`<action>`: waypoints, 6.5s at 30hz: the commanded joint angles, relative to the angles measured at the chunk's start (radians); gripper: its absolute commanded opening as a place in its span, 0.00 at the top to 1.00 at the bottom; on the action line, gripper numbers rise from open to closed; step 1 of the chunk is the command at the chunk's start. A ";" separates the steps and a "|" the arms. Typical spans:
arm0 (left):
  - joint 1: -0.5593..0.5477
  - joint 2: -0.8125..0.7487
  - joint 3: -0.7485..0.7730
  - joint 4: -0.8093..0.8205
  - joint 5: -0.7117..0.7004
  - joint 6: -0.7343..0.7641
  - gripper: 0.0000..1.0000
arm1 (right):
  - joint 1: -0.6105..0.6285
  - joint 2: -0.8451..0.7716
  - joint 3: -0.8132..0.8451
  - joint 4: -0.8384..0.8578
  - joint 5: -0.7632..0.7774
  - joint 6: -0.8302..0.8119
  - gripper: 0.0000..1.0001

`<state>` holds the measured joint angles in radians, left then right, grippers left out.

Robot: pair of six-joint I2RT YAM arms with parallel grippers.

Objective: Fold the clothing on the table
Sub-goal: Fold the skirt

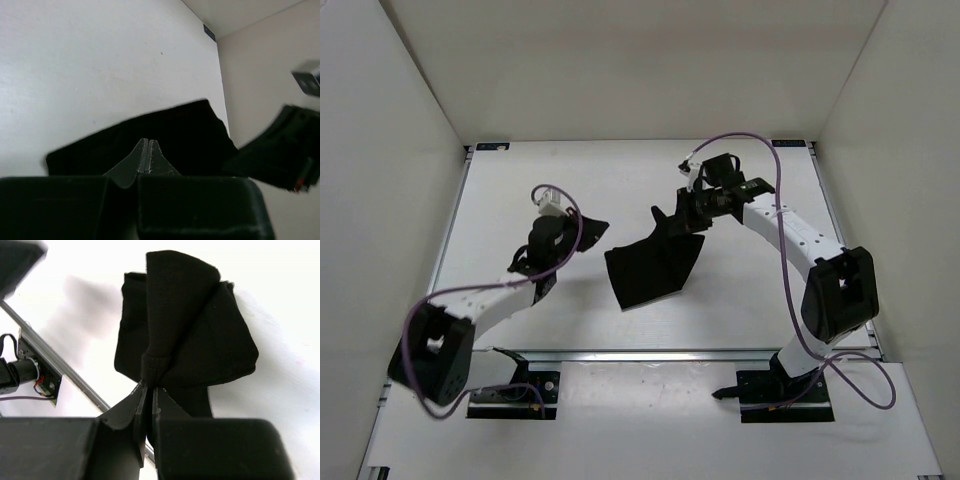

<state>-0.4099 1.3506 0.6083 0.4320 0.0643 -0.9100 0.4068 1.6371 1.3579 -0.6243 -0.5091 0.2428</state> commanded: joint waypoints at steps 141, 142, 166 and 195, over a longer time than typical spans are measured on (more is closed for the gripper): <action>-0.101 -0.097 -0.093 -0.181 0.198 0.109 0.82 | 0.142 0.021 -0.451 0.687 0.021 0.220 1.00; -0.112 -0.079 -0.102 -0.156 0.192 0.105 0.83 | 0.139 0.036 -0.433 0.692 0.026 0.222 1.00; -0.020 0.111 -0.042 -0.274 -0.011 0.213 1.00 | 0.098 0.155 -0.382 0.679 -0.014 0.193 1.00; -0.026 0.366 0.148 -0.091 0.012 0.166 1.00 | 0.167 0.171 -0.344 0.635 -0.002 0.184 1.00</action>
<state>-0.4599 1.7142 0.7074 0.3252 0.0891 -0.7563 0.5583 1.8164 1.0172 -0.0124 -0.5144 0.4408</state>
